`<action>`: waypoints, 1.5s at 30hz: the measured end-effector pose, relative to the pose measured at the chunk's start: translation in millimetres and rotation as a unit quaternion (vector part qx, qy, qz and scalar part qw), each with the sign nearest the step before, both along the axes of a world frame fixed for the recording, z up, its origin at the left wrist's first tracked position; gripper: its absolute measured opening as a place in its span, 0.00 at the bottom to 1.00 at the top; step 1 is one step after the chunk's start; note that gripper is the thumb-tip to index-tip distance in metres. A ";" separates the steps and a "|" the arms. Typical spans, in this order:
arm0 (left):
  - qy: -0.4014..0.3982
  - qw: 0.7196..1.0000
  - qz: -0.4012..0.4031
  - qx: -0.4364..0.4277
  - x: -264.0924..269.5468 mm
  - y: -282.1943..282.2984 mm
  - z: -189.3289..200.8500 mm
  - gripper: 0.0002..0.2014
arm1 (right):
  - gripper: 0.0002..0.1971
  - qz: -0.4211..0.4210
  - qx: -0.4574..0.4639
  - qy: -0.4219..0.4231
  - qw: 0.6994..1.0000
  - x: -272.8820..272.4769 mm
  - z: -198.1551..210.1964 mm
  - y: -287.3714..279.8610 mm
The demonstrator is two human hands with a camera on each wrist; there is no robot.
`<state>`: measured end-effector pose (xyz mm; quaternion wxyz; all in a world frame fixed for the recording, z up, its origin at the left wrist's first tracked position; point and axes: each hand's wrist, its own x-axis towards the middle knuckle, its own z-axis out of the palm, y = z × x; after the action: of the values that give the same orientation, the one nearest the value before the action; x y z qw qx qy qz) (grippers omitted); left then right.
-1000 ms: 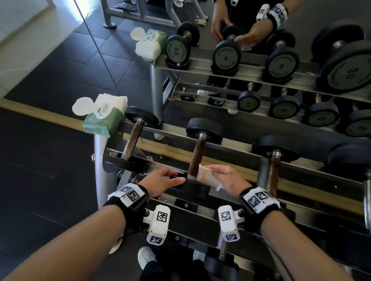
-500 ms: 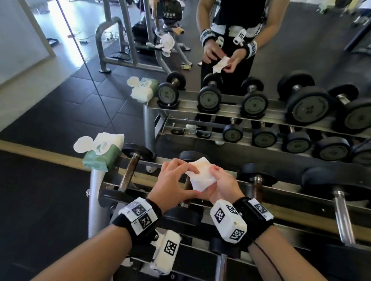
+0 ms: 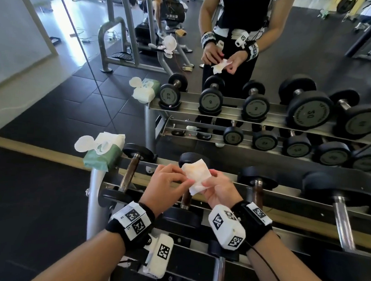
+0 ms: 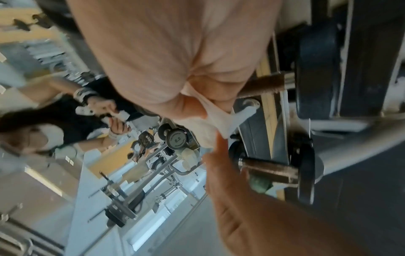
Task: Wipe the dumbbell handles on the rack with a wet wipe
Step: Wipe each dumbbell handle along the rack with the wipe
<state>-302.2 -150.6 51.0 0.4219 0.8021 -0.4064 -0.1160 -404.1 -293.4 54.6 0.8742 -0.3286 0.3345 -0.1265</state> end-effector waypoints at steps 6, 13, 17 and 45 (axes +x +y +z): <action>0.153 0.987 0.038 -0.009 3.6 4.5 -4.4 0.19 | 0.04 0.045 -0.084 -0.013 0.995 3.1 -8.2 11.4; 0.328 0.942 0.061 -0.035 0.5 6.2 -18.2 0.07 | 0.02 0.092 -0.183 0.021 0.979 7.0 -17.8 8.2; 0.341 0.935 0.094 -0.025 2.0 12.0 -31.5 0.12 | 0.11 0.153 -0.202 0.022 0.967 9.2 -25.8 -8.9; 0.383 0.899 0.203 0.066 -14.7 45.8 -113.4 0.20 | 0.13 0.532 -0.794 0.018 0.293 88.0 -60.2 -58.3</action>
<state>-316.8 -104.9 -62.5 0.5054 0.7871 -0.0332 -0.3522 -316.2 -351.7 -5.6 0.0564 -0.9707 -0.1616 0.1684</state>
